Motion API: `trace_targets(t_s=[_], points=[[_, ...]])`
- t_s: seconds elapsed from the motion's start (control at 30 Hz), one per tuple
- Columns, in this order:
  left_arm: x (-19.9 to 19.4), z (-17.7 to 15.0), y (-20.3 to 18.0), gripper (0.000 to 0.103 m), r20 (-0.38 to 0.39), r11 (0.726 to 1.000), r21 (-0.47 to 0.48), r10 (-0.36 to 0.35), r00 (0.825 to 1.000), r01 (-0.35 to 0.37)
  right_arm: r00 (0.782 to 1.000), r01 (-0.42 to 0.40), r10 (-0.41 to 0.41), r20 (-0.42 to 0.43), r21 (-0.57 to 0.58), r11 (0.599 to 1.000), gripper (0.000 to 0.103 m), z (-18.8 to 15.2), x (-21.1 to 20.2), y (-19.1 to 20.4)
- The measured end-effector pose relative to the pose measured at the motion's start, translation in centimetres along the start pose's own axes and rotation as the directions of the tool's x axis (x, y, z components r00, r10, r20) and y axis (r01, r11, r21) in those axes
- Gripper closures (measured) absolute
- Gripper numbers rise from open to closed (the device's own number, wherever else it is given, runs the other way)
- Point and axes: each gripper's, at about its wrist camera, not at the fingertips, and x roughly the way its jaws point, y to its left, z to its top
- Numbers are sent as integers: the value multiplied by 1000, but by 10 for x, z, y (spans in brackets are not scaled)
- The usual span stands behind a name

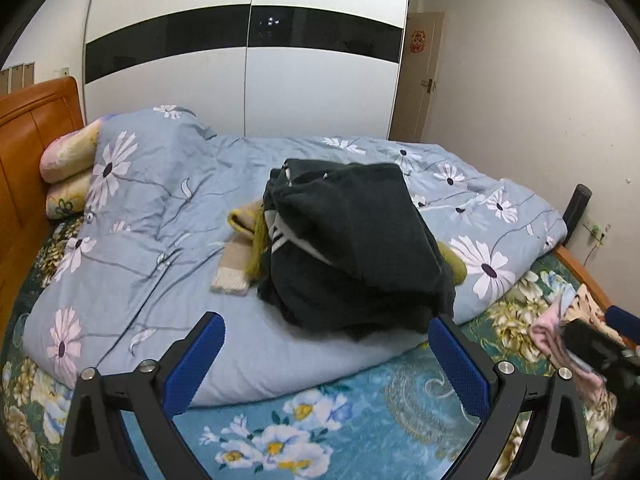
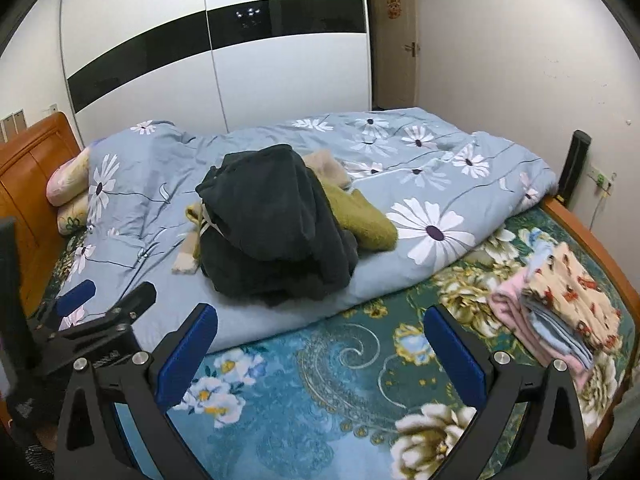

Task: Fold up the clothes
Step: 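Move both tools toward the dark grey hoodie on the duvet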

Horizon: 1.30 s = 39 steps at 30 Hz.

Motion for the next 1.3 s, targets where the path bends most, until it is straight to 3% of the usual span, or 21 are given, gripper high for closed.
trace_targets(t_s=[0.53, 0.97, 1.17, 1.3], points=[[69, 16, 4, 0, -79, 994, -93, 57, 995, -65, 994, -99, 94, -61, -93, 991, 0, 35, 85, 5], [105, 17, -9, 0, -103, 988, -134, 68, 992, -82, 985, -166, 158, -75, -104, 981, 0, 37, 116, -7], [122, 18, -21, 0, -111, 991, -120, 48, 993, -61, 979, -192, 185, -84, -82, 978, 0, 31, 125, -19], [150, 26, -48, 0, -174, 997, -45, 48, 983, -57, 980, -189, 187, -64, -22, 982, 0, 21, 122, -48]])
